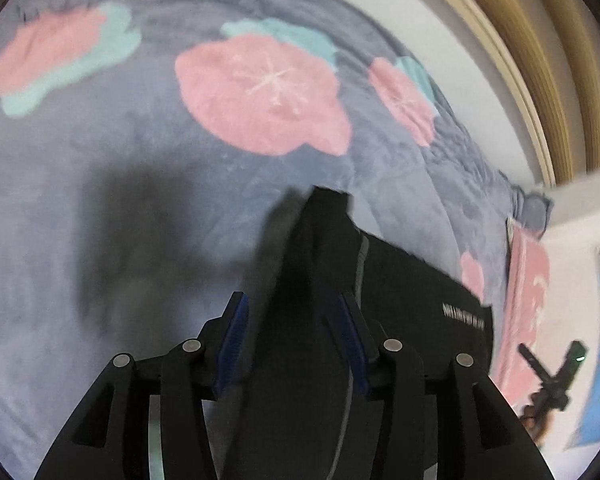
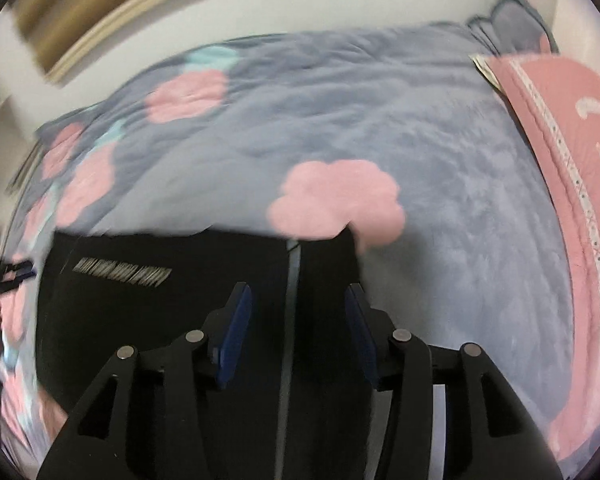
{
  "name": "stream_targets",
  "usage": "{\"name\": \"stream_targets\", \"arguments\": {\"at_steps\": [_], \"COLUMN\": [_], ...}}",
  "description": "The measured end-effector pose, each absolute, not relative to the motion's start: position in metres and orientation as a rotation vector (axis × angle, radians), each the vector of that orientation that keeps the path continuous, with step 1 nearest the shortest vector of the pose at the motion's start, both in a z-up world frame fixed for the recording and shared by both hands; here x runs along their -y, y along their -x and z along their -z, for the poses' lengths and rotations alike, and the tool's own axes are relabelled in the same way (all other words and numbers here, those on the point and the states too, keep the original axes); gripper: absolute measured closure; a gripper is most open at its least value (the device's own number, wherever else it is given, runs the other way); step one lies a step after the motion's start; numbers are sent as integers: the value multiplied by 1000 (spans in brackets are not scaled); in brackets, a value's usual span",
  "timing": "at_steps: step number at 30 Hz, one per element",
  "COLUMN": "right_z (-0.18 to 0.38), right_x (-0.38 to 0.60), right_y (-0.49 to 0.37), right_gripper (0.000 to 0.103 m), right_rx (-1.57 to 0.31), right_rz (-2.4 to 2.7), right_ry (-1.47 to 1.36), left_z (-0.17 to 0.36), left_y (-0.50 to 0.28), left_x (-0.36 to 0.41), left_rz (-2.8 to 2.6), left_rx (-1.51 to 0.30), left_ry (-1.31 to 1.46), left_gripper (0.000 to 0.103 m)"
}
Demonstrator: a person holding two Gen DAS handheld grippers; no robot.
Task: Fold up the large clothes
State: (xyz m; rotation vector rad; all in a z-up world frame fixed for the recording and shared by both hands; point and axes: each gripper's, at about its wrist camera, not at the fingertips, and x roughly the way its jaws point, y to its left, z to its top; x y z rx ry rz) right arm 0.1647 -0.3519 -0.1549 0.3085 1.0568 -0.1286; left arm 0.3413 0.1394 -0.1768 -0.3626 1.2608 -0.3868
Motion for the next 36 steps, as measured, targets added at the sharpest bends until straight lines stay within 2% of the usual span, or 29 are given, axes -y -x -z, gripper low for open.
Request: {"name": "stream_targets", "arguments": {"at_steps": [2, 6, 8, 11, 15, 19, 22, 26, 31, 33, 36], "right_z": [148, 149, 154, 167, 201, 243, 256, 246, 195, 198, 226], "right_x": [327, 270, 247, 226, 212, 209, 214, 212, 215, 220, 228], "right_y": [-154, -132, -131, -135, -151, -154, -154, -158, -176, -196, -223], "right_gripper": [50, 38, 38, 38, 38, 38, 37, 37, 37, 37, 37], "right_rx": [-1059, -1073, -1074, -1078, -1142, -1211, -1211, -1237, -1099, -1103, -1174], "right_rz": [73, -6, -18, 2, 85, 85, 84, 74, 36, 36, 54], "right_ry": [-321, -302, -273, -260, -180, -185, -216, -189, -171, -208, -246], "left_z": [159, 136, 135, 146, 195, 233, 241, 228, 181, 183, 219], "left_y": [-318, -256, -227, -197, -180, -192, -203, -201, -222, -242, -272], "left_x": [-121, -58, -25, 16, 54, 56, 51, 54, 51, 53, 59], "left_rz": [421, 563, 613, 605, 540, 502, 520, 538, 569, 552, 505], "left_rx": [-1223, -1183, -1165, -1149, -1181, -1266, -1294, -1293, -1187, -1200, -1297], "left_ry": [305, 236, 208, 101, -53, -23, 21, -4, 54, 90, 81], "left_gripper": [56, 56, 56, 56, 55, 54, 54, 54, 53, 51, 51]}}
